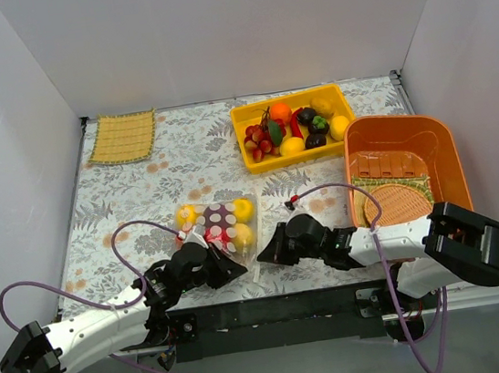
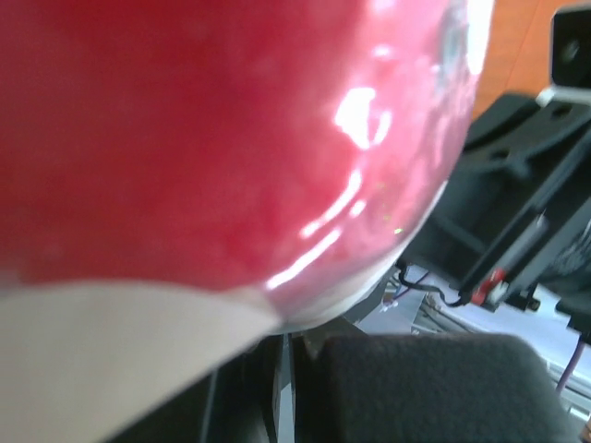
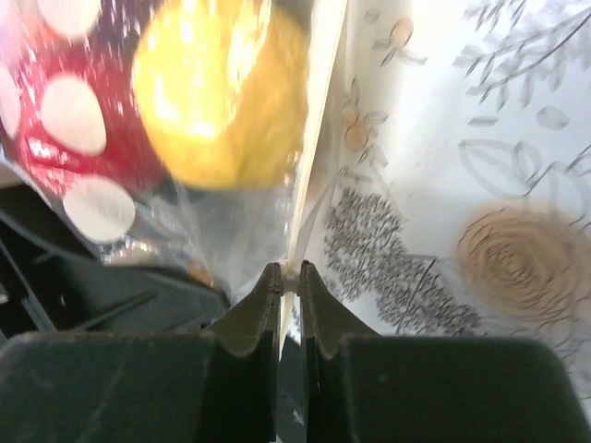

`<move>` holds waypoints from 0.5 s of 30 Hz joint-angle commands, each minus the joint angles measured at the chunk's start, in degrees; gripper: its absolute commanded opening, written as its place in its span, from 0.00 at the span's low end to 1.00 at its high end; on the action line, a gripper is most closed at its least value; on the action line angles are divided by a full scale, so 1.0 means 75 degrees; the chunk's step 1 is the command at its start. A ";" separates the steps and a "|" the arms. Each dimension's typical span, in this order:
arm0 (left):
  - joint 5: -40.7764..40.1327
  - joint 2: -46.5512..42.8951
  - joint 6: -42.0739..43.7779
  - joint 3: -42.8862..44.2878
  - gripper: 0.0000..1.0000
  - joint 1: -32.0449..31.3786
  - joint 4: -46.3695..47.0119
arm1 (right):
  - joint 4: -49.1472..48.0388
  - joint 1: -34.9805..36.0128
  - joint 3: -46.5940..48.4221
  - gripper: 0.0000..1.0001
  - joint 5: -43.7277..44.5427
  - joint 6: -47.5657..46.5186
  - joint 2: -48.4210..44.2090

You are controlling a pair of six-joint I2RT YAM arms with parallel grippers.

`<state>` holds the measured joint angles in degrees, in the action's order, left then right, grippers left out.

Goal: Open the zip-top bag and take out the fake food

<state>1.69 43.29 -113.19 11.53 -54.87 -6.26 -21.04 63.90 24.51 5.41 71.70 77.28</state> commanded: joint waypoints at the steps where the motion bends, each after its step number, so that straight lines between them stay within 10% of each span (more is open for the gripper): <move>1: 0.0653 -0.0298 0.0209 0.0009 0.00 -0.0043 -0.0535 | 0.0261 -0.0585 0.0515 0.04 0.0345 -0.0606 -0.0225; 15: 0.0782 -0.1096 0.0256 0.1181 0.00 -0.0043 -0.1954 | 0.2230 -0.2249 0.2623 0.04 0.1001 -0.2621 -0.0671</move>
<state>3.88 36.29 -112.25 16.45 -54.87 -15.99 -7.75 50.37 36.69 7.20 59.24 74.02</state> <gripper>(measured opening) 0.010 0.143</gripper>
